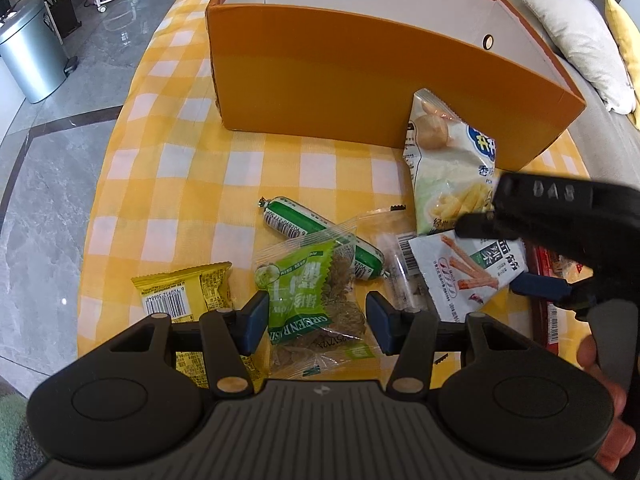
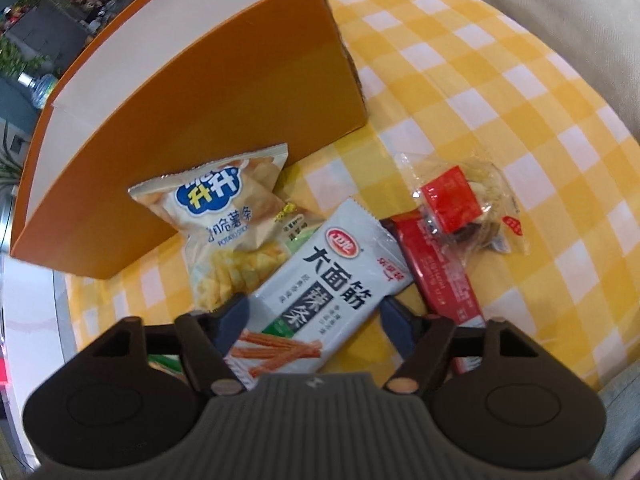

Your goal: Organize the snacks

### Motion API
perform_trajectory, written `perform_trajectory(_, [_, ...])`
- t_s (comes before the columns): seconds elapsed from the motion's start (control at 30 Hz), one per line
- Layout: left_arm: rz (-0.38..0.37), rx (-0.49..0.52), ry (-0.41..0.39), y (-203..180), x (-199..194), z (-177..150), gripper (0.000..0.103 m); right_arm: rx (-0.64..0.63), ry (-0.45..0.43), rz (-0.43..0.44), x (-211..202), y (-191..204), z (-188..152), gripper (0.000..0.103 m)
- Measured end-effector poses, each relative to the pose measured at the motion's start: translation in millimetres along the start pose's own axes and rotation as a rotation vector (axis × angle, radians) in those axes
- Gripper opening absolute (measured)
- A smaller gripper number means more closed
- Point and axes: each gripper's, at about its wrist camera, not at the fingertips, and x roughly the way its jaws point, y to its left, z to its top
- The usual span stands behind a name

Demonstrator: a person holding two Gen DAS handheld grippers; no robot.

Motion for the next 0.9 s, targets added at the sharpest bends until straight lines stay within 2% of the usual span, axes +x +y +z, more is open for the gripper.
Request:
perform_trajectory(0.13, [0.006,0.005,0.004,-0.2,0.6,-0.2,0.060,0.024,0.000,-0.052,5.7,11.9,0.8,0.083])
perform_trajectory(0.27, [0.012,0.009,0.000,0.3,-0.5,-0.1,0.058,-0.101,-0.018,-0.115,9.6,30.2,-6.9,0.085])
perform_trajectory(0.33, [0.011,0.008,-0.001,0.9,-1.4,-0.4,0.058,-0.143,-0.025,-0.118,8.0,33.0,-10.8,0.084])
perform_trajectory(0.43, [0.009,0.009,-0.001,1.6,-2.3,-0.5,0.057,-0.148,-0.002,-0.098,3.7,29.3,-11.1,0.075])
perform_trajectory(0.5, [0.009,0.014,-0.002,1.4,-3.2,-0.8,0.056,-0.157,0.018,-0.086,-2.1,24.3,-12.2,0.066])
perform_trajectory(0.77, [-0.002,0.012,-0.018,2.0,-12.8,-1.3,0.056,-0.152,0.075,-0.007,-29.7,-2.8,-21.6,0.059])
perform_trajectory(0.8, [-0.005,0.011,-0.022,2.1,-15.0,-1.1,0.049,-0.153,0.076,0.003,-30.6,-3.1,-24.0,0.058])
perform_trajectory(0.83, [-0.002,0.012,-0.028,2.1,-17.5,-0.7,0.031,-0.157,0.076,0.011,-35.2,-4.4,-24.6,0.058])
perform_trajectory(0.9, [-0.027,-0.001,-0.034,3.8,-23.0,1.1,0.030,-0.169,0.068,0.026,-45.1,-5.9,-25.5,0.058])
